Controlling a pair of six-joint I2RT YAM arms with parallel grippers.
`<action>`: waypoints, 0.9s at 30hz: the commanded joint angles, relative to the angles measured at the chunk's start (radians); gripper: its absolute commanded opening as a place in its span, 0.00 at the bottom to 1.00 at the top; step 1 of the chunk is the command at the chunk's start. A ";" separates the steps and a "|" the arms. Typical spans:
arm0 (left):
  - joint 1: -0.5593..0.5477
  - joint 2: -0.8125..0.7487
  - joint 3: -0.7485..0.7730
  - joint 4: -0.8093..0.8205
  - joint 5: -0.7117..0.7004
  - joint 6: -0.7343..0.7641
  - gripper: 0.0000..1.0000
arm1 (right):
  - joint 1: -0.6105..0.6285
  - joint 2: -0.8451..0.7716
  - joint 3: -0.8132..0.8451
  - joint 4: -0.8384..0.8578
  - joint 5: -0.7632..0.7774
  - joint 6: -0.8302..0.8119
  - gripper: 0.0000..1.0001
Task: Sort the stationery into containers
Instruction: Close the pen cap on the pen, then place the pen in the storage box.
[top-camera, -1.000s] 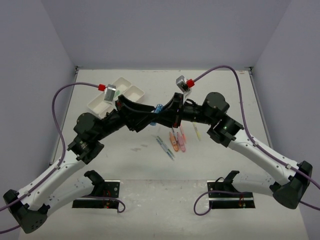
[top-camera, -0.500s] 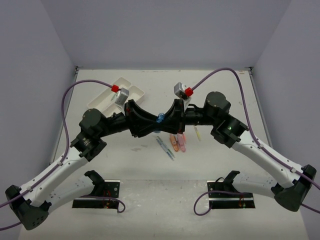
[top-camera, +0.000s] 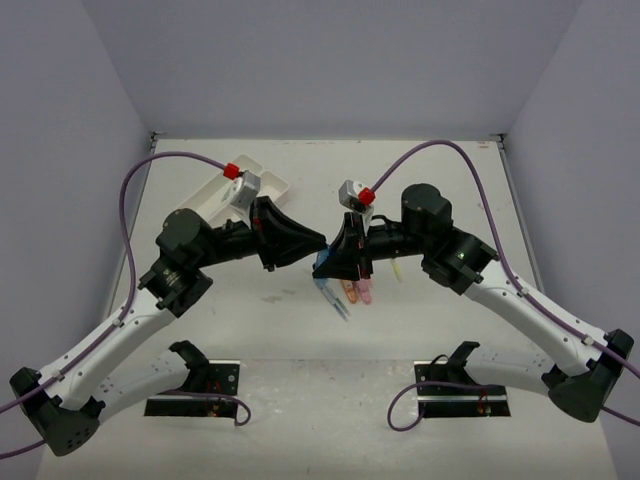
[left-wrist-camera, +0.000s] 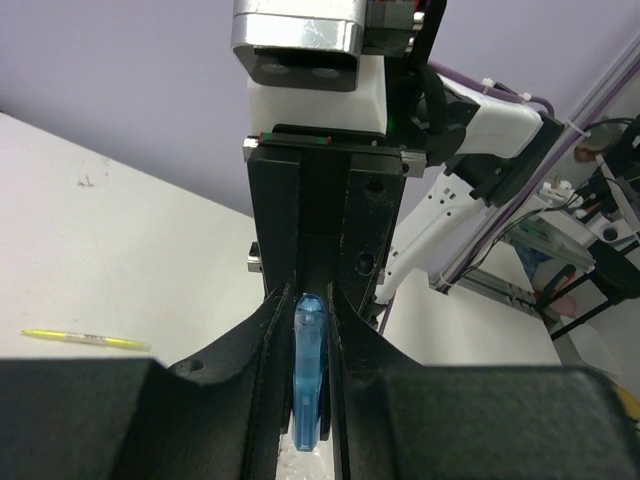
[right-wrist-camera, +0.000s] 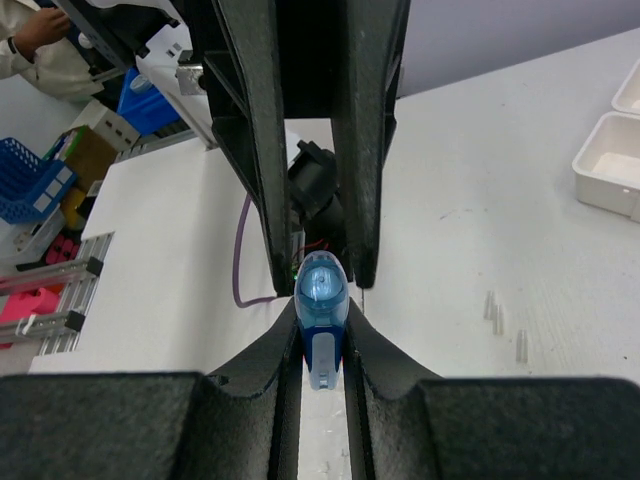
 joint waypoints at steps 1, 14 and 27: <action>0.007 0.028 0.004 0.052 0.077 -0.011 0.22 | 0.004 -0.009 0.066 -0.004 -0.013 -0.017 0.00; 0.005 0.058 -0.023 0.059 0.109 -0.010 0.00 | 0.003 0.016 0.091 -0.005 0.018 0.010 0.00; 0.037 0.187 0.347 -0.486 -0.686 0.310 0.00 | -0.077 -0.168 -0.180 -0.051 0.458 0.044 0.99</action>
